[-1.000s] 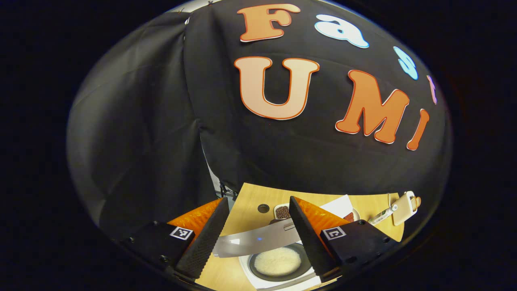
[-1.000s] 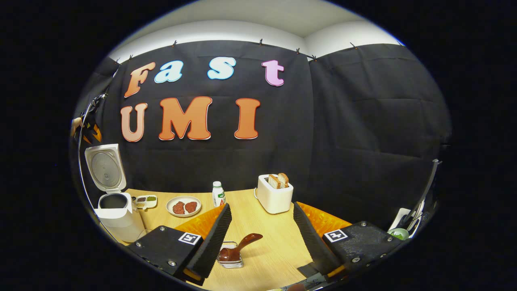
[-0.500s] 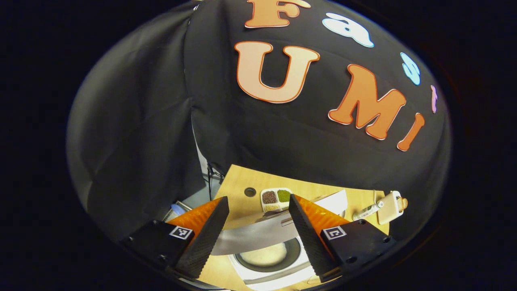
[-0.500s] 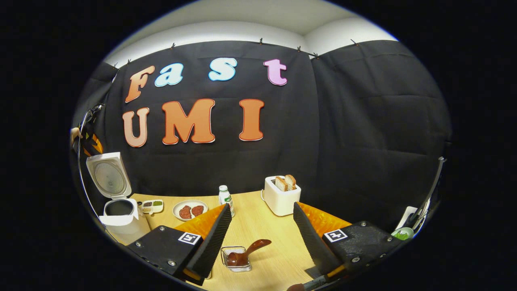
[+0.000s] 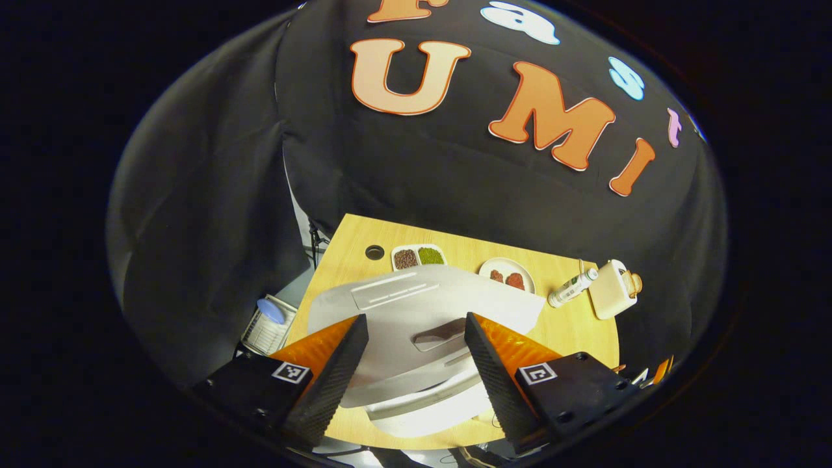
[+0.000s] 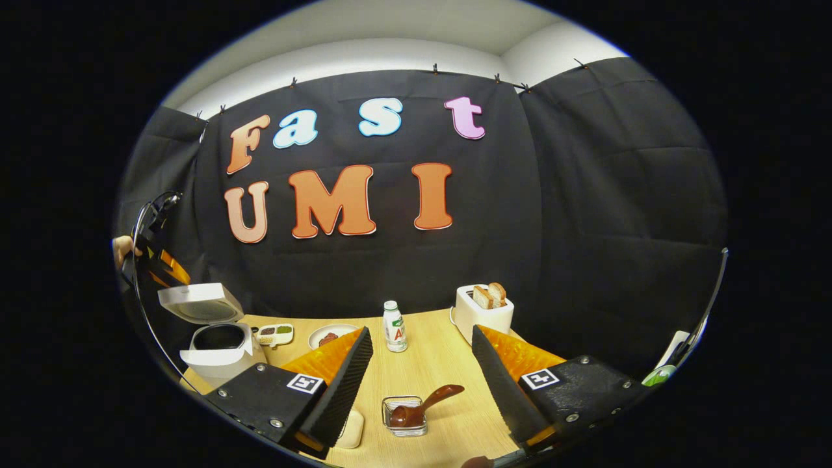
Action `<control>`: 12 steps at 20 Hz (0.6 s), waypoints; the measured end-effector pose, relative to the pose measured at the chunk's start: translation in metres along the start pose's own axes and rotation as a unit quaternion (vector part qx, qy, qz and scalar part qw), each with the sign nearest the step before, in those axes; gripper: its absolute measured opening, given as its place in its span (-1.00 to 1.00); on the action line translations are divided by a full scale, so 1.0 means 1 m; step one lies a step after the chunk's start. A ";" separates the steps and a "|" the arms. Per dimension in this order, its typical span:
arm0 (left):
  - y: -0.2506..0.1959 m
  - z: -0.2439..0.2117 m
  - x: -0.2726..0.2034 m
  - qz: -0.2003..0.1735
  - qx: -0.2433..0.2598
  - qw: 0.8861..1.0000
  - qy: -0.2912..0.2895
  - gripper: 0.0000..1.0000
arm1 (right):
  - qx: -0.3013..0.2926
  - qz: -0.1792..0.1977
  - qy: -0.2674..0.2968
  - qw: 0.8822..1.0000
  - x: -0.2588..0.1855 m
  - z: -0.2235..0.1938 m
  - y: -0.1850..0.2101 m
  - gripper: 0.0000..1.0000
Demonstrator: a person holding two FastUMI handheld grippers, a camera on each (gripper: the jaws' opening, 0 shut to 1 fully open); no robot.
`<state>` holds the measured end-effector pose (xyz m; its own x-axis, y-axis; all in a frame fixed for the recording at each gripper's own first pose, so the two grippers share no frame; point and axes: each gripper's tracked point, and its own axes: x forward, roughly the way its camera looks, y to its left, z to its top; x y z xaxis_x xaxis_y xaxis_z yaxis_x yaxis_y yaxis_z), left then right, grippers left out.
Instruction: Close the left gripper, press the button to open the rice cooker; take a wooden spoon from the chopstick holder with the right hand, scoop a spoonful of rice and pour it into the rice cooker, then put the wooden spoon back into the chopstick holder.
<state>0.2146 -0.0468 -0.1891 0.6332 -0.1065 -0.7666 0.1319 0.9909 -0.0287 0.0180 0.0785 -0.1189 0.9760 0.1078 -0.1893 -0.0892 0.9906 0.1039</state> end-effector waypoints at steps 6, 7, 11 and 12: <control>-0.009 -0.053 0.013 0.020 -0.003 1.000 -0.024 1.00 | 0.003 0.021 0.017 1.000 -0.006 -0.010 0.011 0.90; -0.010 -0.056 0.015 0.024 0.000 0.999 -0.029 1.00 | 0.004 0.022 0.020 1.000 -0.007 -0.013 0.011 0.90; -0.010 -0.063 0.026 0.039 -0.006 0.998 -0.040 1.00 | 0.007 0.026 0.032 0.999 -0.007 -0.022 0.014 0.90; -0.010 -0.063 0.031 0.042 -0.011 0.998 -0.040 1.00 | 0.007 0.026 0.035 0.999 -0.006 -0.024 0.015 0.90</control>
<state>0.1848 -0.0551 -0.2529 0.7003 -0.0284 -0.7133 0.0601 0.9980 0.0193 0.0059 0.0944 -0.1395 0.9537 0.1643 -0.2519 -0.1353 0.9824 0.1285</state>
